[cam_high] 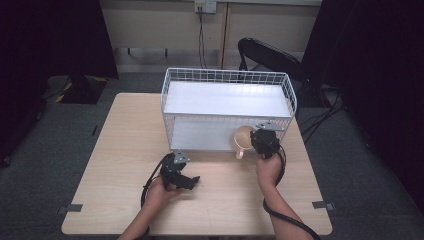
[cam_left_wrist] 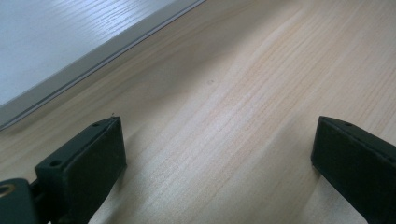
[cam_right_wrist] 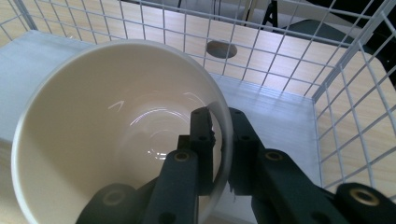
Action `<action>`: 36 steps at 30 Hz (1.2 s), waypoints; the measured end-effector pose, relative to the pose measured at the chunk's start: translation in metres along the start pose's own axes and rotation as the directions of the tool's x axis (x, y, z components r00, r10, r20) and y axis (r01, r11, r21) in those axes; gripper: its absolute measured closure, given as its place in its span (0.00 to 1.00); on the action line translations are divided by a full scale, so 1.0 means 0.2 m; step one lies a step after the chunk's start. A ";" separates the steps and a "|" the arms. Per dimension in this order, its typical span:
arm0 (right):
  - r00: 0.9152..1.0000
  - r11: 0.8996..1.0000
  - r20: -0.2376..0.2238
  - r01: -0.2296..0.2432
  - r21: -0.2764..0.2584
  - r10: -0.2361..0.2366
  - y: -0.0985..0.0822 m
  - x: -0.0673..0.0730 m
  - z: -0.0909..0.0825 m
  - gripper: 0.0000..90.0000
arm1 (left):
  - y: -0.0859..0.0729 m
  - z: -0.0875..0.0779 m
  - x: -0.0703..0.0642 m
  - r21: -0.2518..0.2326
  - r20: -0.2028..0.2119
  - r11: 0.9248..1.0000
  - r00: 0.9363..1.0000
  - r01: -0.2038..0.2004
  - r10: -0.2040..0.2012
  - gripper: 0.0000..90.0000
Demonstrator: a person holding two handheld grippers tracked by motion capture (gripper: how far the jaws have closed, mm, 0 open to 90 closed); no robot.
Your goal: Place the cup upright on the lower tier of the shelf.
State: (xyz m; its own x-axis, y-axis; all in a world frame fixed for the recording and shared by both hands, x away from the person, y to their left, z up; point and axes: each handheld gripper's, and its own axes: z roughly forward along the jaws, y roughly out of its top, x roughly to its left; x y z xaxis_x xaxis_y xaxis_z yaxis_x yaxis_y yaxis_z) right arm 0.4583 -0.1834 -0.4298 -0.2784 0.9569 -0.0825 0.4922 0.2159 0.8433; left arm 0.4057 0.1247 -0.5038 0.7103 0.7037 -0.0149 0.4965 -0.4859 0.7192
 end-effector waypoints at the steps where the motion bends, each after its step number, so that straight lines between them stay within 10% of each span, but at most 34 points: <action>1: 1.000 1.000 0.007 0.006 -0.001 -0.006 0.00 0.00 0.00 0.92 | 0.00 0.00 0.00 0.000 0.000 1.000 1.000 0.000 0.000 0.03; 36: 0.998 0.999 0.061 -0.011 -0.042 0.014 0.00 0.02 0.07 0.92 | 0.00 0.00 0.00 -0.002 -0.002 1.000 1.000 0.001 -0.001 0.03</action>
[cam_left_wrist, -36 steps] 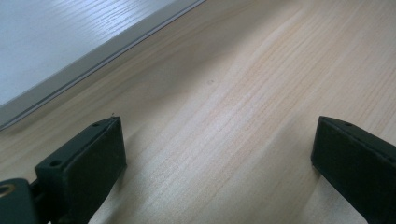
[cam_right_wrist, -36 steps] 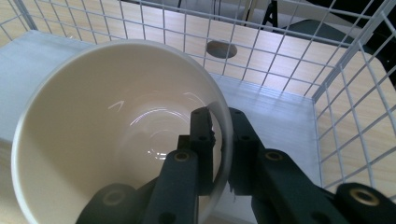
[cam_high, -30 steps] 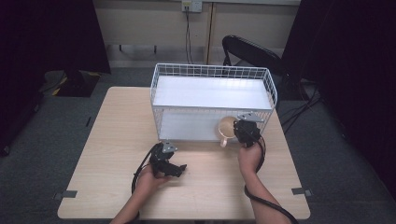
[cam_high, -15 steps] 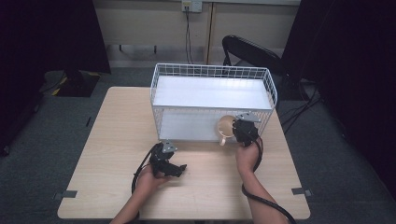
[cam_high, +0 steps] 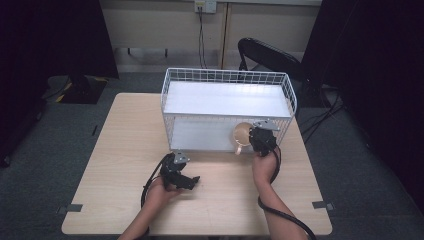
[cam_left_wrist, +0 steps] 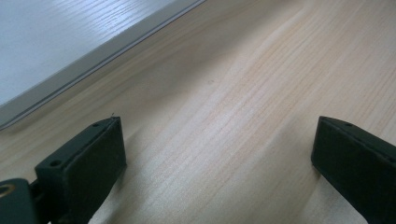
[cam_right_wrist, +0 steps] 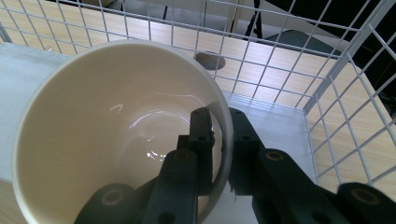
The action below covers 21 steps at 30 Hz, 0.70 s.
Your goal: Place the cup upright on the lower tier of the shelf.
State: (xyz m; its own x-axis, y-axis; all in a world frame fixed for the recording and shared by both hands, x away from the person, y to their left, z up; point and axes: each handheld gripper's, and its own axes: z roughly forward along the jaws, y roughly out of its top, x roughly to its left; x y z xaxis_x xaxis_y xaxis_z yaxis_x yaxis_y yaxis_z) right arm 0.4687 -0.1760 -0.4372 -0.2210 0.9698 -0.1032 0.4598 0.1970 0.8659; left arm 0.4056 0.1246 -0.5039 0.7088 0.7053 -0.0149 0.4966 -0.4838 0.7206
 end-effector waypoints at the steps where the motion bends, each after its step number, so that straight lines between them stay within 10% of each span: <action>1: 1.000 1.000 -0.001 -0.002 -0.001 0.002 0.00 0.00 0.00 0.92 | 0.00 0.00 0.00 0.002 -0.001 1.000 1.000 0.000 0.000 0.03; 21: 0.998 0.997 -0.017 -0.069 -0.037 0.068 0.02 -0.03 -0.01 0.71 | 0.00 0.00 0.00 0.000 -0.002 1.000 1.000 0.002 -0.002 0.03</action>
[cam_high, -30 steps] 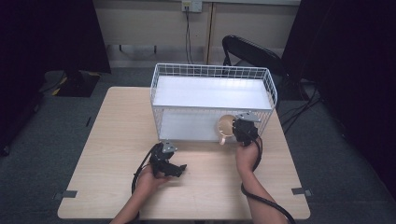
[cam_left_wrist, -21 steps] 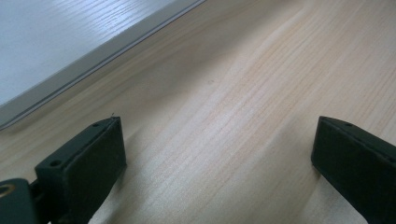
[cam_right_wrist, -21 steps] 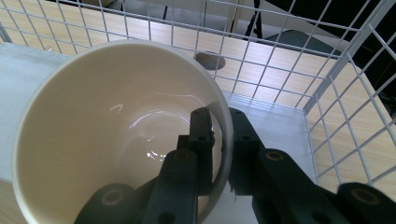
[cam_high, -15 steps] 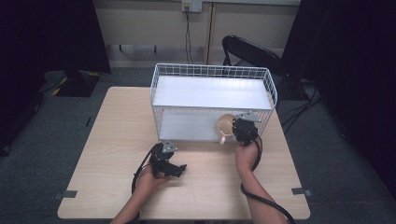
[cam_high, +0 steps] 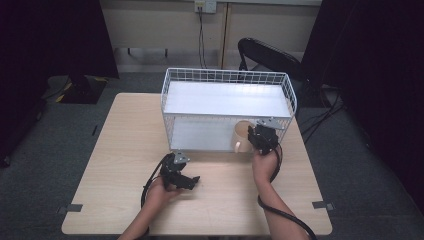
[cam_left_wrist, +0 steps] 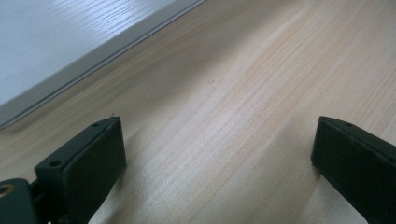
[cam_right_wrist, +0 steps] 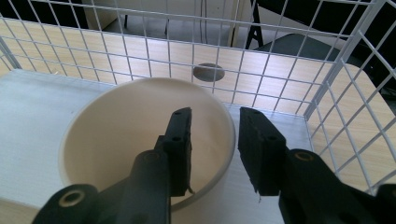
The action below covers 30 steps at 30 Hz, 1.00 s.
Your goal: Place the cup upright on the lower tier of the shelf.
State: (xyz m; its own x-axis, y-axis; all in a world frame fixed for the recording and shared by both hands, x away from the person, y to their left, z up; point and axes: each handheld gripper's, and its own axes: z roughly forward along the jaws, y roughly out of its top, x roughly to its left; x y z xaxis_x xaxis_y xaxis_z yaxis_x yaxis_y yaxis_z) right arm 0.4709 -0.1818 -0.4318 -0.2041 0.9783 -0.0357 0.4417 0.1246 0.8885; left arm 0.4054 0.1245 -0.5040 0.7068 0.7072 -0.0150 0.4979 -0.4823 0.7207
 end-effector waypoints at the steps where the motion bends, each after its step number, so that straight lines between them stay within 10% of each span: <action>1: 1.000 1.000 -0.001 -0.002 -0.002 0.002 0.00 0.00 0.00 0.70 | 0.00 0.00 0.00 0.000 0.000 1.000 1.000 0.000 0.000 0.03; 30: 0.987 0.999 -0.159 -0.032 0.005 0.032 0.06 0.00 -0.12 0.25 | 0.00 0.00 0.00 0.001 -0.004 1.000 1.000 0.003 -0.003 0.03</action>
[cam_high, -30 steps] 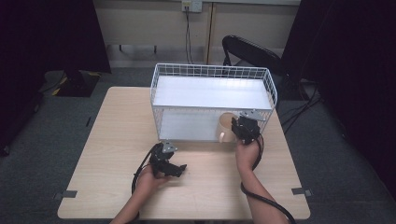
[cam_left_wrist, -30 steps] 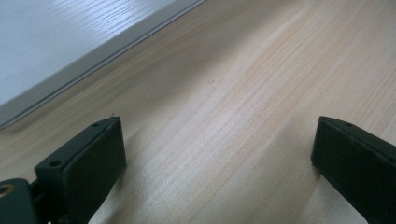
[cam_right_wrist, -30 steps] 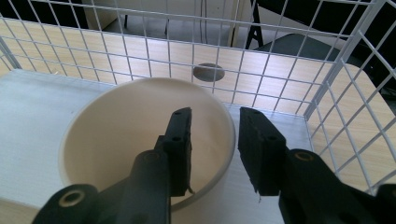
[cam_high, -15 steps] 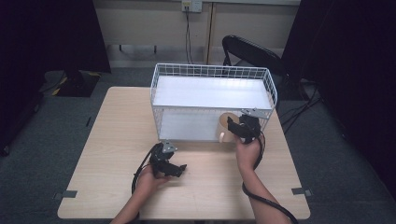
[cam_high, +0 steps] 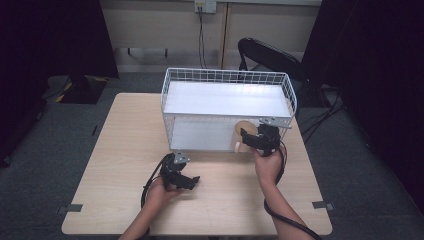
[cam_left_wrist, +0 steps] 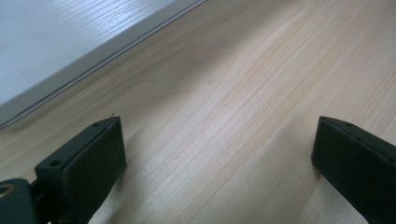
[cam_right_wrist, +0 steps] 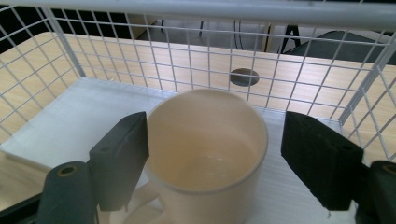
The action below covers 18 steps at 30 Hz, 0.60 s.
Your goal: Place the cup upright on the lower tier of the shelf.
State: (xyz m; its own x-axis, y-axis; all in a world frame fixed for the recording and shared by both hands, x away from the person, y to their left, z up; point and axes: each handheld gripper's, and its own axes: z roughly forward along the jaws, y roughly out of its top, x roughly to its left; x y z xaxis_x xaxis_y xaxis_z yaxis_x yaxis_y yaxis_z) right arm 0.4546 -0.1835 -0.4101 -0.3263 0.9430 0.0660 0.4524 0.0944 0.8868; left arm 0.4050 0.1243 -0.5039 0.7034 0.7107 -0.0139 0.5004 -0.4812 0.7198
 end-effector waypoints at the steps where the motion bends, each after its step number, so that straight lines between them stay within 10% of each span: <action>1: 1.000 1.000 -0.005 0.004 0.000 -0.004 0.00 0.00 -0.01 0.25 | 0.00 0.00 0.00 0.001 -0.001 1.000 1.000 0.000 0.000 0.03; 18: 0.999 0.998 -0.041 0.019 0.059 -0.017 -0.08 0.02 0.00 0.23 | 0.00 0.00 0.00 0.001 -0.006 1.000 1.000 0.002 -0.002 0.02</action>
State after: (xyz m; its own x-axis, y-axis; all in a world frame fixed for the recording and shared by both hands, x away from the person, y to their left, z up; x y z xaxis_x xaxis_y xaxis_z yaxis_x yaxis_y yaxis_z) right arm 0.4456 -0.1810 -0.4247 -0.3676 0.9274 0.0697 0.4945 0.1315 0.8592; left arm 0.4048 0.1240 -0.5039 0.6996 0.7145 -0.0112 0.5022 -0.4804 0.7190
